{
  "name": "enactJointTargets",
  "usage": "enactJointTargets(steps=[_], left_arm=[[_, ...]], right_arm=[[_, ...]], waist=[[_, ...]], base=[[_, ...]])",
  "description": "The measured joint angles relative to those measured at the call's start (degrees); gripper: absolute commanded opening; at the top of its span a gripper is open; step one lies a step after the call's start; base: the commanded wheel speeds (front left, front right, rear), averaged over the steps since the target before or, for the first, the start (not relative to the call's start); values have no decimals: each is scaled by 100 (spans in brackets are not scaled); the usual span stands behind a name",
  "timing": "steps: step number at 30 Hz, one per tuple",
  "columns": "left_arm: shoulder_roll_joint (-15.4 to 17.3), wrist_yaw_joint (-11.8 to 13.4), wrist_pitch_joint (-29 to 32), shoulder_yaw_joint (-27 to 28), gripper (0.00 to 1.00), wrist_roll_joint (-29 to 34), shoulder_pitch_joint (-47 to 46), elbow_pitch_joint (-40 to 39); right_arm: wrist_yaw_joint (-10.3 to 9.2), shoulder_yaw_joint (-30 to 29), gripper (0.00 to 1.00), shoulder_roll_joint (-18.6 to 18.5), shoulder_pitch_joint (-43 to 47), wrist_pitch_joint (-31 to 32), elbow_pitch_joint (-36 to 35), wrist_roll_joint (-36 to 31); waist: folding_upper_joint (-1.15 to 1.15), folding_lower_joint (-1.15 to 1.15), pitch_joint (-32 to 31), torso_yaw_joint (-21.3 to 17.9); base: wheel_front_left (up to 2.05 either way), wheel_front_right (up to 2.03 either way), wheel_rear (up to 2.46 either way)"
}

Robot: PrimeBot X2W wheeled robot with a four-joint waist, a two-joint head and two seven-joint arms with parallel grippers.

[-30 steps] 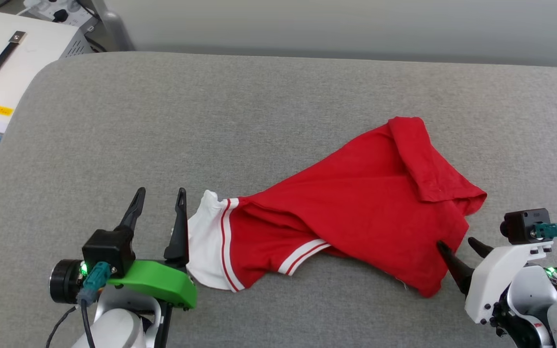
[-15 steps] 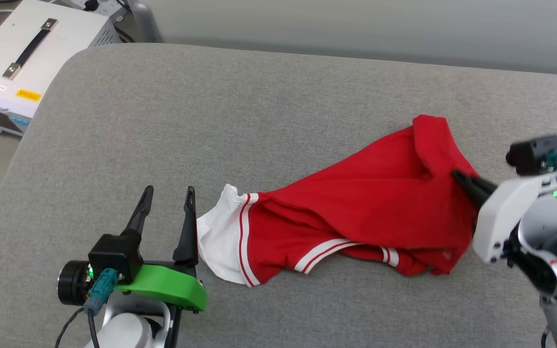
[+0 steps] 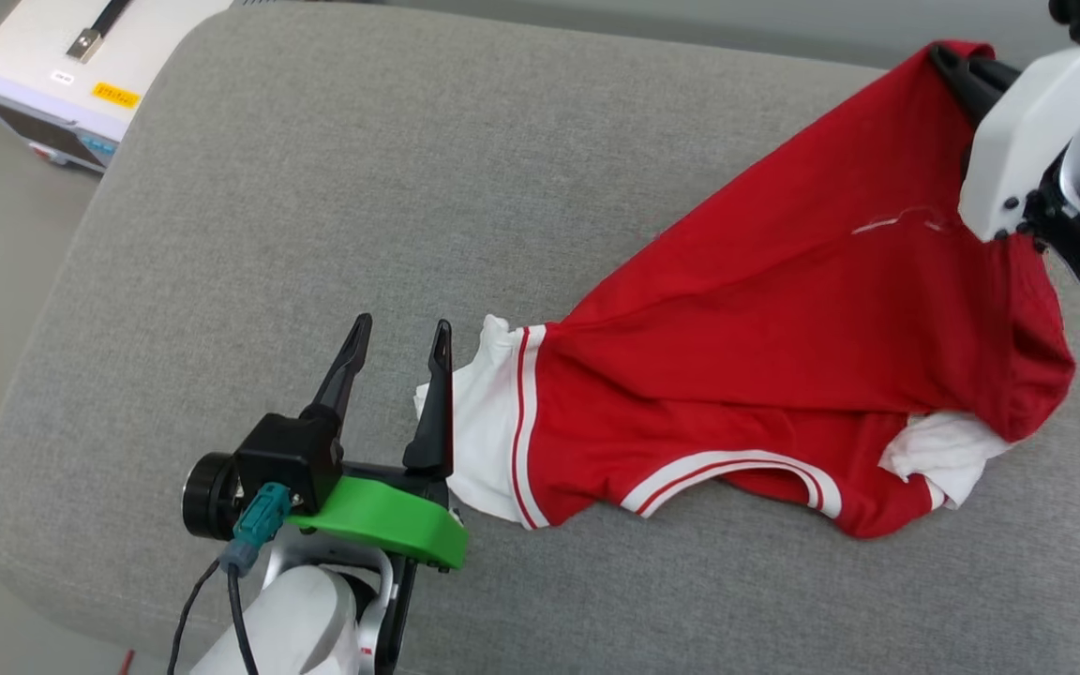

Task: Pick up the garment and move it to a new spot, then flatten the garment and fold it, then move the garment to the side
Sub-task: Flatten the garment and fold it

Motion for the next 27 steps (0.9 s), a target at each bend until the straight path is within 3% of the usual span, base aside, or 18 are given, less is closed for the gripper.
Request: enactJointTargets(steps=[10,13,14,15,19,20,27], left_arm=[[-328,-344,0,208,100,176,-82,261],[-380,-422,0,292,100,285,-85,326],[-391,-454,0,323,100,318,-86,352],[-394,-478,0,344,100,349,-86,380],[-410,-571,0,430,100,420,-82,448],[-392,-597,0,504,100,439,-55,525],[-220,-584,0,595,100,445,216,541]], right_arm=[[0,755,0,12,-539,-995,1933,209],[0,936,58,58,-516,-1285,2306,345],[0,991,96,75,-500,-1378,2415,399],[0,1040,100,86,-487,-1471,2514,459],[0,1247,100,88,-378,-1993,2739,700],[0,1291,100,54,-222,-2516,2727,813],[0,1062,100,-127,527,-3360,2348,773]], waist=[[0,0,440,327],[0,0,474,321],[0,0,471,303],[0,0,462,280],[0,1,355,137],[0,1,195,23],[0,0,-122,-256]], base=[[0,0,0],[0,0,0],[0,0,0],[0,0,0],[0,0,0],[0,0,0],[0,0,0]])
